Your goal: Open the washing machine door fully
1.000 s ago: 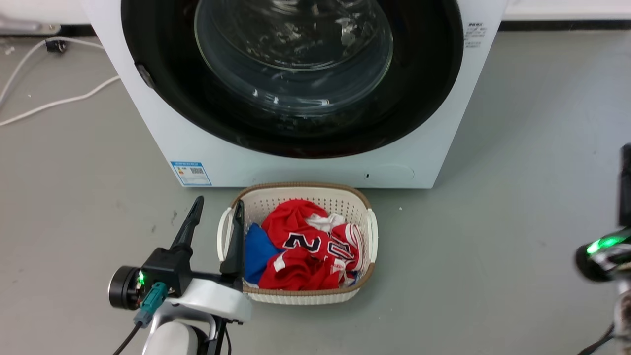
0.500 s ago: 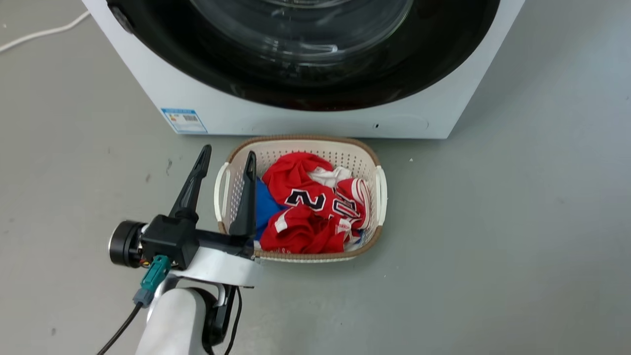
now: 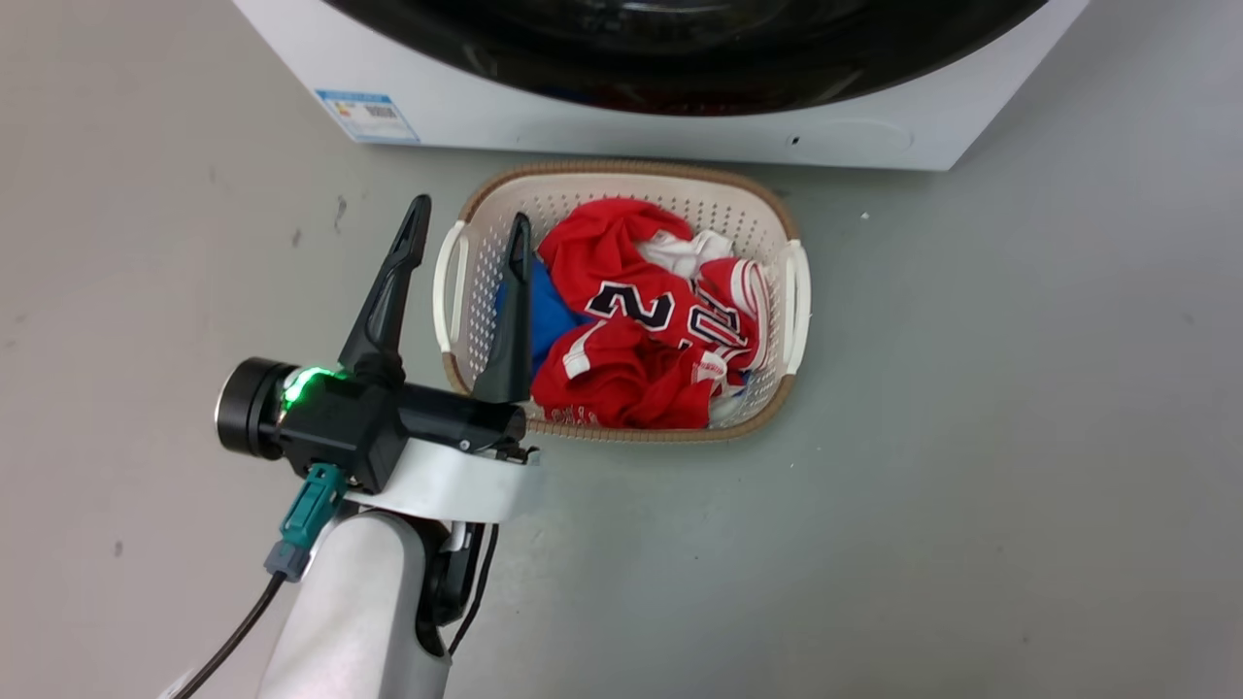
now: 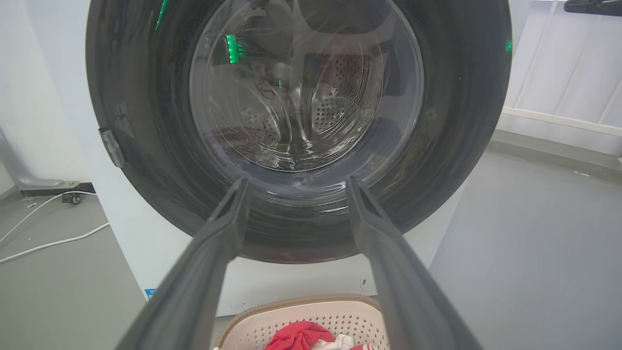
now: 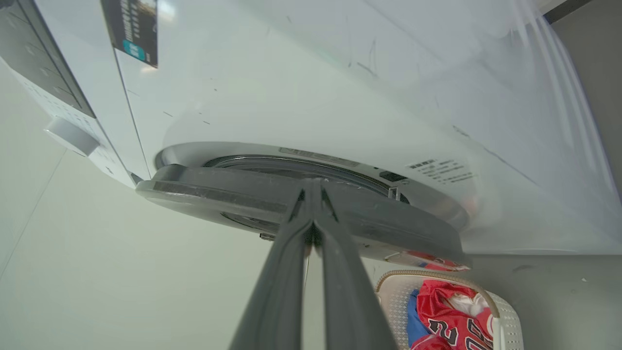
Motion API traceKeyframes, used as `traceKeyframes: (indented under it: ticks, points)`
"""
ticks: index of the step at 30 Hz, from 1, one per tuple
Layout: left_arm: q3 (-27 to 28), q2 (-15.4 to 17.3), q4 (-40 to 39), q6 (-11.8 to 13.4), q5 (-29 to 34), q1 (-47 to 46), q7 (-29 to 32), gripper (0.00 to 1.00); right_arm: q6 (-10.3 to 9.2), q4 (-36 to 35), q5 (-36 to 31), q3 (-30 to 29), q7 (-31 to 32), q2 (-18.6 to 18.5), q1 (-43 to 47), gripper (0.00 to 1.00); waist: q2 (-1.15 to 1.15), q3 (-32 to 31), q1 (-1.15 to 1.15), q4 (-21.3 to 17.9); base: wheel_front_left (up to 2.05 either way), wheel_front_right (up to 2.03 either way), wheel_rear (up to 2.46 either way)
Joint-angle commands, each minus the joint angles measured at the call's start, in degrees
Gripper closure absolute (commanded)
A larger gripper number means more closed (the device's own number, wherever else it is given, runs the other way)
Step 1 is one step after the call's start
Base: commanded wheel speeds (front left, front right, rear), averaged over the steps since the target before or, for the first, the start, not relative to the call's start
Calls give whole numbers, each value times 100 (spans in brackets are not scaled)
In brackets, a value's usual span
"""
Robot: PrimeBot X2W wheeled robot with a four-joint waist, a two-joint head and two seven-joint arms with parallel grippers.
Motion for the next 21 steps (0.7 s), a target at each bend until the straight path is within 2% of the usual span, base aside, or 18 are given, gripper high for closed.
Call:
traceKeyframes:
  ticks: [1, 6, 16, 21]
  points:
    - [-60, -5, -63, 51, -12, -133, -15, 0, 2, 263, -62, 331, 52, 175, -435, 100, 0, 216, -1, 121, 0, 0, 0]
    - [-164, -5, -140, 122, -46, -242, -15, 0, 2, 773, -79, 947, 231, 527, -1203, 100, 0, 411, -1, 217, 0, 0, 0]
    - [-267, -6, -217, 242, -92, -316, -15, 0, 2, 1396, -38, 1703, 462, 1041, -1836, 100, 0, 626, -1, 298, 0, 0, 0]
    - [-268, -6, -192, 270, -79, -333, -15, 0, 2, 1430, 96, 1917, 728, 1058, -1841, 100, 0, 636, -1, 283, 0, 0, 0]
